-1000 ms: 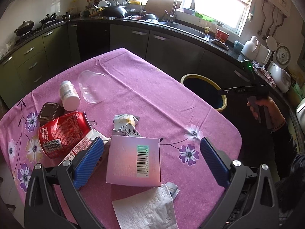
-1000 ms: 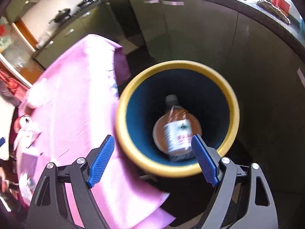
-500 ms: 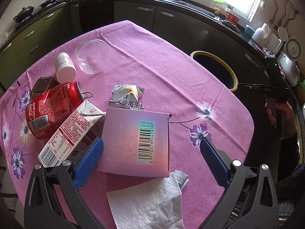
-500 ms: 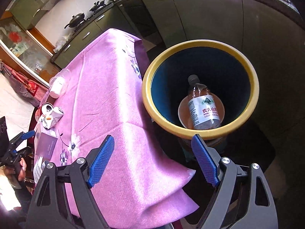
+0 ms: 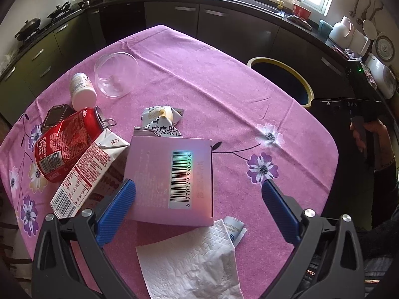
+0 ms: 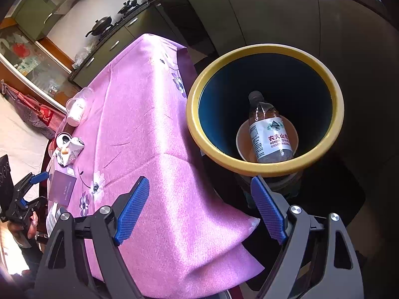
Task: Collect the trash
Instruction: 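Reach the left tool to the pink barcode box and grasp it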
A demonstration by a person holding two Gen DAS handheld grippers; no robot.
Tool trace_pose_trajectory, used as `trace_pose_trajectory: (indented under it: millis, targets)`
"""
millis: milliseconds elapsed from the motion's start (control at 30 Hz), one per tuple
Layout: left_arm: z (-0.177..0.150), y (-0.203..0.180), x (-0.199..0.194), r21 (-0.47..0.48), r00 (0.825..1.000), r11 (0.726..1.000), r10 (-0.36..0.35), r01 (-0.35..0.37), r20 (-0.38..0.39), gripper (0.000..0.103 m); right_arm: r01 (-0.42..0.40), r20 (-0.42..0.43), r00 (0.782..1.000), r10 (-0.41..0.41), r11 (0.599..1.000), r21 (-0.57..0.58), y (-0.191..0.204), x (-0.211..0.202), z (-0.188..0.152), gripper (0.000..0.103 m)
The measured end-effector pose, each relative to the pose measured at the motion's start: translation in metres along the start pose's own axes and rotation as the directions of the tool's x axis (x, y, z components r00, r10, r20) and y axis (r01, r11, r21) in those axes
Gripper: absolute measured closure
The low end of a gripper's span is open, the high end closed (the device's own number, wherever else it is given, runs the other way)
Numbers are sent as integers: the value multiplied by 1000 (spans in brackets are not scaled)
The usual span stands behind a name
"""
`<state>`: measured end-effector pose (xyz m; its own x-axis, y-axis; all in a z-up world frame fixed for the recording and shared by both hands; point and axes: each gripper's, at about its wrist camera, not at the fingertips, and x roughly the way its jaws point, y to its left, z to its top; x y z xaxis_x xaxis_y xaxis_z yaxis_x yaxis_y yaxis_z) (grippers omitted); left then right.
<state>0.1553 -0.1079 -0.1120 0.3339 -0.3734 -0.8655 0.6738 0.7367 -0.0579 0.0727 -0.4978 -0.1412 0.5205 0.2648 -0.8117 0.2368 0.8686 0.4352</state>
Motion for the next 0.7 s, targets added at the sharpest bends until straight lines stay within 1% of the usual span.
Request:
trace_pose_trajectory:
  millis: [100,200,367,433,500,567,700]
  targets:
    - [1,7,-1,-24,1000,999,22,-22,0,7,-5,0,1000,5,1000,-5,1,0,0,20]
    - [1,13,-3,-47,1000,999,1,0,3,7,-3,-4,1000,3,1000,-3,0,0,0,20]
    - [2,11,3,-23,999,999,33,-33,-11,7,-13,-5,1000,13,1000,2,-1,0,1,20]
    - [2,11,5,-32,1000,999,20,-21,-24,7,-13,-7,1000,13,1000,0,-1,0,1,20]
    - [1,14,4,-48,999,998,48,-49,-12,7,-13,-8,1000,13,1000,2,-2,0,0,20]
    - [1,14,4,-39,997,997,69,-70,-15,7,-11,-11,1000,12,1000,4,-3,1,1,20]
    - [1,14,14,-46,997,998,51,-53,-50,7,-18,-10,1000,18,1000,5,-3,3,1,20]
